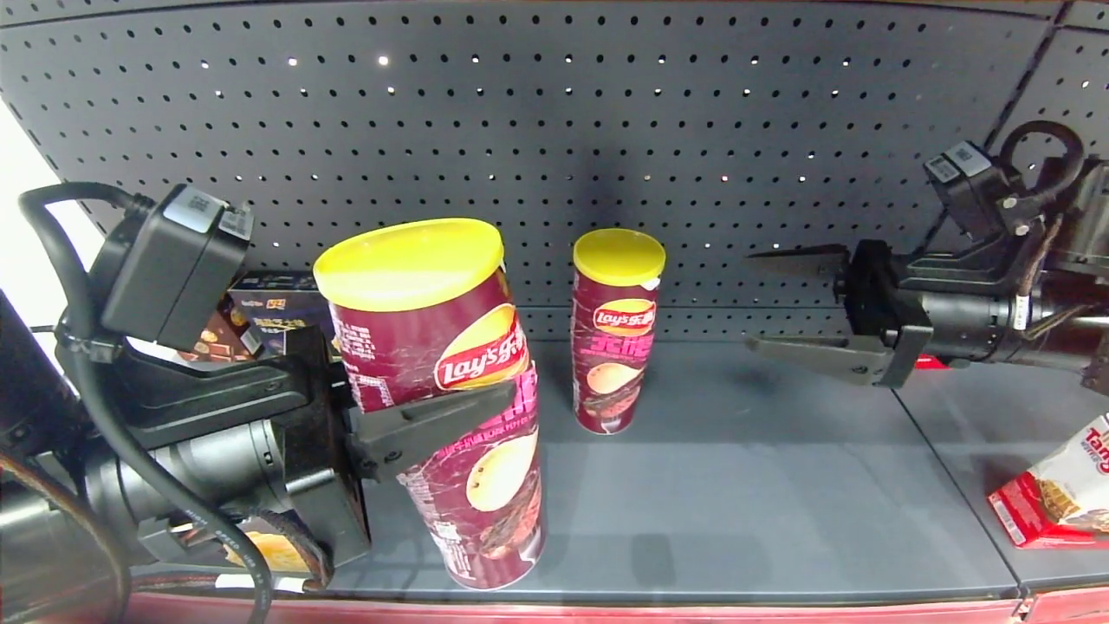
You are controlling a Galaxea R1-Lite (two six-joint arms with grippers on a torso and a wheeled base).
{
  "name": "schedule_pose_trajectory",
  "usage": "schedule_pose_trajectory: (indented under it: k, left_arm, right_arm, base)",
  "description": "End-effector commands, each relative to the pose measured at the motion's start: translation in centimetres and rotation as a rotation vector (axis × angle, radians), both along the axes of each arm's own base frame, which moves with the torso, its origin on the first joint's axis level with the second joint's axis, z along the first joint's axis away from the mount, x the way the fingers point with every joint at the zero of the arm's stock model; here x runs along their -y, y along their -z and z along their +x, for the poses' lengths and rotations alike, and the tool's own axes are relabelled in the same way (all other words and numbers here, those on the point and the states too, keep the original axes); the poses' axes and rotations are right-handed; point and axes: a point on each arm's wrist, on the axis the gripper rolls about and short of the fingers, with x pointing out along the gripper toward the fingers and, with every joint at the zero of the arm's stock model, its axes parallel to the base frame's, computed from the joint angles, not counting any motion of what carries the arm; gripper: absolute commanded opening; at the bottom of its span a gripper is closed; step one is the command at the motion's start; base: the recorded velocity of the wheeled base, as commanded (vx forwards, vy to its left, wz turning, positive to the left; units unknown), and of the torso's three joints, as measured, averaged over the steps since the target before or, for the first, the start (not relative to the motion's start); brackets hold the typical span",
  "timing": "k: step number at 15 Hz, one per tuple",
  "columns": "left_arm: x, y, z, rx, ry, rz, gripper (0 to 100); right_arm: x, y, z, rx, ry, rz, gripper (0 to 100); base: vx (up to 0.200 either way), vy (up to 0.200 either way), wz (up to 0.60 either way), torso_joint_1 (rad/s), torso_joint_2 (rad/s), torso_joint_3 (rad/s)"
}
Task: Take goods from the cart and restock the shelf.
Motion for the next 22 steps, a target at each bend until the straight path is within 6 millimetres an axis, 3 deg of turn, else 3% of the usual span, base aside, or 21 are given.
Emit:
schedule_pose_trajectory:
  k: [1, 8, 16, 22]
  left_arm:
    - [0.0, 0.1, 0.0, -0.002, 0.001, 0.001, 0]
    - [-0.1, 0.8, -0.2, -0.024, 0.005, 0.016, 0]
    - [-0.4, 1.0, 0.1, -0.036, -0.015, 0.017, 0]
    - [-0.6, 1.2, 0.1, -0.05, -0.027, 0.011, 0]
  right_arm:
    - [-0.5, 0.9, 2.3, -0.023, -0.036, -0.005, 100]
    - [-3.5, 2.6, 5.1, -0.052, -0.135, -0.011, 100]
    - [-6.8, 6.5, 8.7, -0.087, -0.186, -0.023, 100]
    - [-9.2, 8.6, 10.2, -0.1, -0.224, -0.029, 100]
  base:
    - [0.0, 0.0, 0.0, 0.0, 0.0, 0.0]
    - [0.0, 0.0, 0.0, 0.0, 0.0, 0.0]
    - [0.0, 0.0, 0.0, 0.0, 0.0, 0.0]
    - [0.0, 0.0, 0.0, 0.0, 0.0, 0.0]
